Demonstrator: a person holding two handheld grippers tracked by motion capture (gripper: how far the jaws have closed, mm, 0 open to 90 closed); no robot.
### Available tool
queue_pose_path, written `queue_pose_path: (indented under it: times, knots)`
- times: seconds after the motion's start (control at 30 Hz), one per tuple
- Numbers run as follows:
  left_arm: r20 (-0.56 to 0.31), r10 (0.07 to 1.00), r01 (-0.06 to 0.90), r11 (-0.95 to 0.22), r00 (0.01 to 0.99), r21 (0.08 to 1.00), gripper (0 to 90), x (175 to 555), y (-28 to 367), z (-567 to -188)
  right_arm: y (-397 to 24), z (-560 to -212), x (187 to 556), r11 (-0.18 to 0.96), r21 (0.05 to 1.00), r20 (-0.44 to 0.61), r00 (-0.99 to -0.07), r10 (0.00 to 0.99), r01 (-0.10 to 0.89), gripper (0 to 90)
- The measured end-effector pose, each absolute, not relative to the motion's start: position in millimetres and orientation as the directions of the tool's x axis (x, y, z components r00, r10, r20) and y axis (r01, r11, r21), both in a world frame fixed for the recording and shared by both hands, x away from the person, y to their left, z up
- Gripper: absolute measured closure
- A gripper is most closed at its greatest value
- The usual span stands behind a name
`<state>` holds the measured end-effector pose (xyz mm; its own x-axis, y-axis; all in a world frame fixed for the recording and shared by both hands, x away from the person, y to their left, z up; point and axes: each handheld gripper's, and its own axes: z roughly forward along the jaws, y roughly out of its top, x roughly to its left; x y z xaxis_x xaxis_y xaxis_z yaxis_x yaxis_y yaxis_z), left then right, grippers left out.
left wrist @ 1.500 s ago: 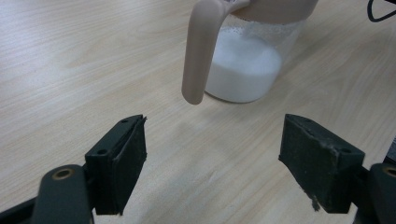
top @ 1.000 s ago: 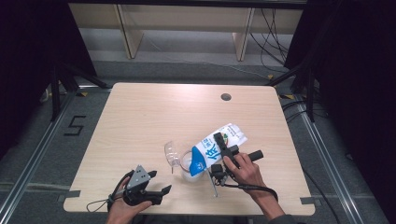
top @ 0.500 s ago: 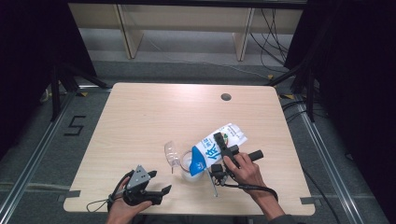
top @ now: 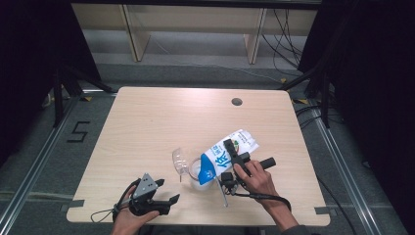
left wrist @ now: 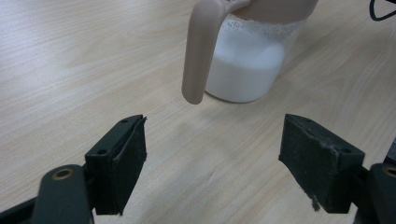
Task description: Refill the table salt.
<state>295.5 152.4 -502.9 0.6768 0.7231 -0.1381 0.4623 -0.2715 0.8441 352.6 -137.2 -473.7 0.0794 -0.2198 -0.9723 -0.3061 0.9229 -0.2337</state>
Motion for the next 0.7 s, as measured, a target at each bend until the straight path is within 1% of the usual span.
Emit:
queue_pose_path:
  times: [0.17, 0.33, 0.37, 0.57, 0.67, 0.7]
  knots:
    - [-0.139, 0.727, 0.463, -0.267, 0.673, 0.845, 22.2, 295.3, 152.5, -502.8, -136.2, -473.2, 353.2, 0.917, -0.242, -0.970, 0.094, -0.224, -0.316, 78.6]
    - [-0.138, 0.725, 0.462, -0.268, 0.674, 0.845, 22.2, 295.2, 152.5, -502.7, -136.5, -472.2, 352.7, 0.920, -0.247, -0.969, 0.085, -0.233, -0.304, 78.7]
    - [-0.122, 0.719, 0.448, -0.283, 0.684, 0.848, 22.3, 296.1, 153.2, -502.3, -136.4, -472.4, 352.7, 0.920, -0.245, -0.970, 0.086, -0.229, -0.307, 78.8]
    - [-0.125, 0.720, 0.451, -0.280, 0.683, 0.848, 22.2, 295.9, 153.2, -502.4, -137.1, -472.9, 352.4, 0.926, -0.227, -0.974, 0.080, -0.213, -0.301, 78.9]
    - [-0.126, 0.721, 0.452, -0.280, 0.682, 0.847, 22.2, 295.9, 153.1, -502.4, -137.0, -472.4, 352.6, 0.924, -0.232, -0.973, 0.080, -0.218, -0.304, 79.0]
    - [-0.124, 0.720, 0.450, -0.281, 0.683, 0.848, 22.2, 295.9, 153.2, -502.4, -136.1, -470.5, 352.4, 0.916, -0.260, -0.966, 0.092, -0.243, -0.306, 79.0]
